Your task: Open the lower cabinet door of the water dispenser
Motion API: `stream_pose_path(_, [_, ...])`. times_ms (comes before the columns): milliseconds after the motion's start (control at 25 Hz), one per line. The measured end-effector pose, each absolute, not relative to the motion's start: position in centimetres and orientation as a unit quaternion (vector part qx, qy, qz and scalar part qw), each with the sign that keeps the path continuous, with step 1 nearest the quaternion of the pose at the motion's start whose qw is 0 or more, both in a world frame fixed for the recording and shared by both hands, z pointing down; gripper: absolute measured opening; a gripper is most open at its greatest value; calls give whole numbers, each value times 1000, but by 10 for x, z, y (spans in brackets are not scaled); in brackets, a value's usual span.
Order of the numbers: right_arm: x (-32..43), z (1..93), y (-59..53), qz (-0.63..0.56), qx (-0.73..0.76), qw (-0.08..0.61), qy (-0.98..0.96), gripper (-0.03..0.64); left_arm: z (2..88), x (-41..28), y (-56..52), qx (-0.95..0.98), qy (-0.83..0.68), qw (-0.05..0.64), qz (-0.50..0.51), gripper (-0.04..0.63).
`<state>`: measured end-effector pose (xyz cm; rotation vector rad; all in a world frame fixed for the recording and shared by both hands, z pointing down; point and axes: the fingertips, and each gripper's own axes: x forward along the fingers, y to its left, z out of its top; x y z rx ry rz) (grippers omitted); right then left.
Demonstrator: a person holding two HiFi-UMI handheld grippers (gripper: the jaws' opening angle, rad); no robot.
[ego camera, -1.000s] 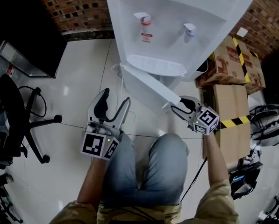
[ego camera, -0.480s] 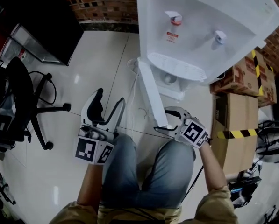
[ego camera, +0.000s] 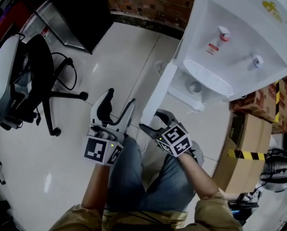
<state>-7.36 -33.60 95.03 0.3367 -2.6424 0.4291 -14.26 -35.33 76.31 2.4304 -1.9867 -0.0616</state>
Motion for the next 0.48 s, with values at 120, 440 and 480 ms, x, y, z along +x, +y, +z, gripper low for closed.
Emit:
stream_pose_path(120, [-112,946,-350,177,169,167,-955,335,755,-156,-344,762,-647,-6,-21,276])
stream_pose_path(440, [-184,946,-385,197,215,114,-950,347,744,-190,-319,735,-678,-19,-9,276])
stream_pose_path(480, [-190,946,-387,198,213,107,-951,347,744,-192,-317,734,-678,-20,-7,276])
